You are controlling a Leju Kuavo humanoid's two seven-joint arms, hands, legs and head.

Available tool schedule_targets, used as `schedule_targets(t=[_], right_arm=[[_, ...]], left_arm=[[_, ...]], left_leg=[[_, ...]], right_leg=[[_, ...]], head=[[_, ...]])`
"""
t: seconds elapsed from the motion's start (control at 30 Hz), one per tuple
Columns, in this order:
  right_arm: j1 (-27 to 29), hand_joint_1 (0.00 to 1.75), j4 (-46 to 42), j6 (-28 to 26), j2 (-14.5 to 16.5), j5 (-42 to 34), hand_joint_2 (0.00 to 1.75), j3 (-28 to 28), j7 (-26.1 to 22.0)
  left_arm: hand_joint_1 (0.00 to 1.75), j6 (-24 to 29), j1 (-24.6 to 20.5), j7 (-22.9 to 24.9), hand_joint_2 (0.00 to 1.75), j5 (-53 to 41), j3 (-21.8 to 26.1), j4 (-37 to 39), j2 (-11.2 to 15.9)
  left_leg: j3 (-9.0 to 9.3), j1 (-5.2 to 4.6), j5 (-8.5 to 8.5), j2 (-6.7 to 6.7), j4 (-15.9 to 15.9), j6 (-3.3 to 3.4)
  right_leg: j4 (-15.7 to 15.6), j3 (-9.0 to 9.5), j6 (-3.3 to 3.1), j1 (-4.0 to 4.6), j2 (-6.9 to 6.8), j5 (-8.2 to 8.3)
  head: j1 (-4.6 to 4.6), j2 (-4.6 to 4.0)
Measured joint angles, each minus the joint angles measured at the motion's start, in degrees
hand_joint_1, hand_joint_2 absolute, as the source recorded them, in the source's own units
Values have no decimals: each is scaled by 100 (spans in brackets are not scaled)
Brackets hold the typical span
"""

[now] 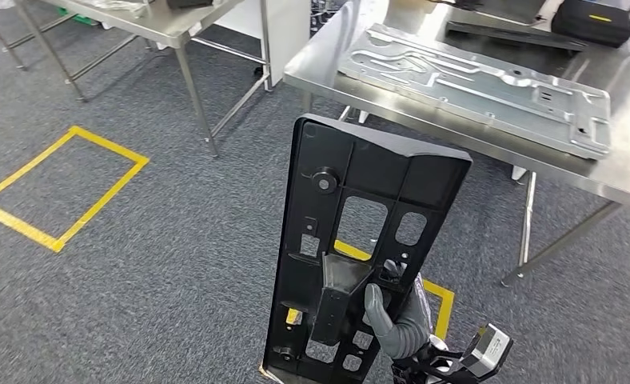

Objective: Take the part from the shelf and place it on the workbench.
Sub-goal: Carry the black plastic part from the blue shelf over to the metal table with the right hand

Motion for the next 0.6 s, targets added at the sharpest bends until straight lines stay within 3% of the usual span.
schedule_targets(t=[0.03,0.07,0.13,0.2,0.27,0.33,0.4,0.47,0.5,0.53,0.6], right_arm=[[3,175,0,-1,-1,0,175,-1,0],[4,175,0,-3,-1,0,175,-1,0],[-1,175,-2,-12,-1,0,175,1,1],[-1,175,-10,-27,-1,0,175,0,1],[23,175,-31,-37,-1,2,175,-4,0],[51,175,-63,-41,0,15,175,-6,-2],[57,175,-85,-36,3,42,175,3,-2],[54,175,-89,-25,4,67,175,12,13],[52,175,-91,-19,4,74,175,13,28],[48,175,-92,-13,4,79,175,13,46],[34,175,-96,1,4,86,175,14,70]], left_arm=[[0,0,-2,-3,175,2,0,0,-1],[0,0,-10,-9,175,4,0,0,-1],[0,-1,-20,-28,175,7,0,0,-4],[0,-4,-24,-45,175,6,0,0,-7],[0,-14,-38,-58,175,1,-1,0,-11],[0,-32,-52,-69,175,-4,-2,0,-14],[0,-52,-50,-75,175,3,-2,0,-13],[0,-63,-32,-86,175,28,-2,0,-13],[0,-63,-25,-99,175,44,-2,0,-12],[0,-63,-21,-117,175,57,-1,0,-10],[0,-63,-21,-151,175,82,1,0,-5]], left_leg=[[5,-7,-5,70,0,-1],[17,-13,-12,130,0,-6],[48,-35,-37,231,4,-33],[73,-55,-58,324,4,-84],[103,-63,-72,413,-13,-142],[79,-51,-192,247,118,-200],[-159,-26,-530,-59,690,-239],[-514,-15,-836,-167,1442,-259],[-608,-12,-836,-176,1614,-266],[-601,-8,-721,-180,1560,-268],[-322,17,-290,-299,869,-260]], right_leg=[[-131,75,-9,1,-24,119],[-474,264,-30,7,-76,310],[-1299,710,-106,57,-326,609],[-1665,888,-168,115,-463,675],[-1698,882,-209,112,-339,694],[-1759,905,-261,65,-214,739],[-1794,916,-301,38,-93,770],[-1781,907,-318,39,51,773],[-1769,905,-318,39,132,771],[-1754,907,-312,37,215,767],[-1711,907,-284,29,369,748]], head=[[0,0],[-1,0],[0,0],[-1,0],[-1,0],[-1,0],[-2,0],[-1,0],[-1,0],[-1,0],[-1,0]])
